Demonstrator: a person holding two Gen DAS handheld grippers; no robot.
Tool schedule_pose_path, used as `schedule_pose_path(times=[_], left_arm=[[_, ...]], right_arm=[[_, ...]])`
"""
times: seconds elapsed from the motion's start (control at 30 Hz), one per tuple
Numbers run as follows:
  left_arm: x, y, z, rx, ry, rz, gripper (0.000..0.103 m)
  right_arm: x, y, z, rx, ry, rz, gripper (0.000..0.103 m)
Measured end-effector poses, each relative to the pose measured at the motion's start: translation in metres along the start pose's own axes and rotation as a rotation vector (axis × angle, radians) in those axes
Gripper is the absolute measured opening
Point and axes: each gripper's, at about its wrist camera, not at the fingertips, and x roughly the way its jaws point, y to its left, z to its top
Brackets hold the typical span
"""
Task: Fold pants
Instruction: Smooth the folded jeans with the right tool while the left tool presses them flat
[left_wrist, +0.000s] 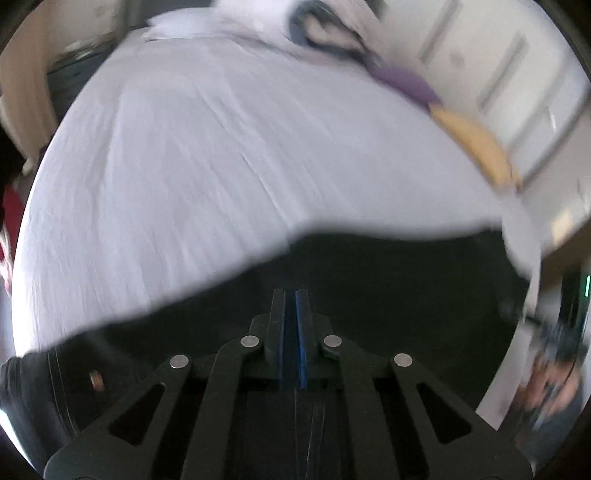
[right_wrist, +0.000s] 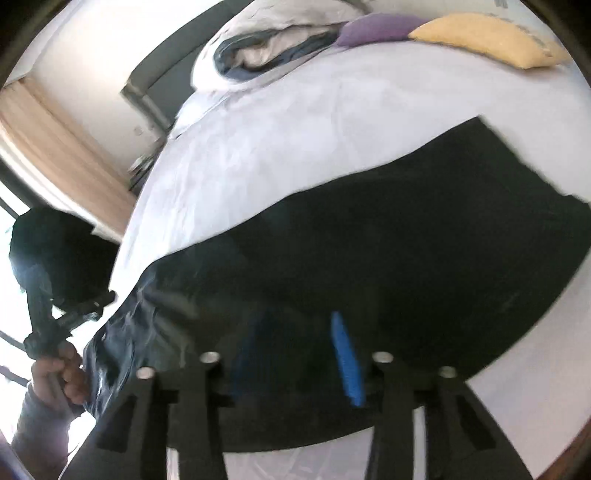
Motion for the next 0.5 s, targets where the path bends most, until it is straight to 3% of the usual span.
schedule_pose_path(times=[0.07,0.1,0.17,0.27,0.33,0.4,0.5], left_arm=[[0.007,0.0,-0.03,0.06,0.04,0.076,0.005],[0.014,0.005,-0.043,0.045,0.064,0.089,0.005],[0.004,0.029,-0.068,-0.027,0.03,0.034,0.005],[-0.02,0.05,-0.083,-0.079,0.004,0.075,0.005],[-0.033,0.052,-0.087,-0.109,-0.001,0.119,0.005],[-0.045,0.037,-0.086,-0.11,-0.042,0.034,0.005],[-0.036,-0.005,-0.086,-0.021,-0.031,-0.047,0.006]], right_arm=[[0.014,-0.023,-0.004,0.039,0.041,0.001,0.03],[0.017,-0.036,0.0,0.074,0.031,0.02,0.0],[-0.002,-0.082,0.002,0.2,-0.011,0.026,0.0],[-0.053,-0.122,0.011,0.307,-0.163,-0.134,0.001],[-0.078,-0.139,0.013,0.391,-0.23,-0.125,0.03],[-0.085,-0.126,0.009,0.398,-0.27,-0.002,0.032],[-0.049,-0.073,0.001,0.309,-0.175,0.229,0.045]])
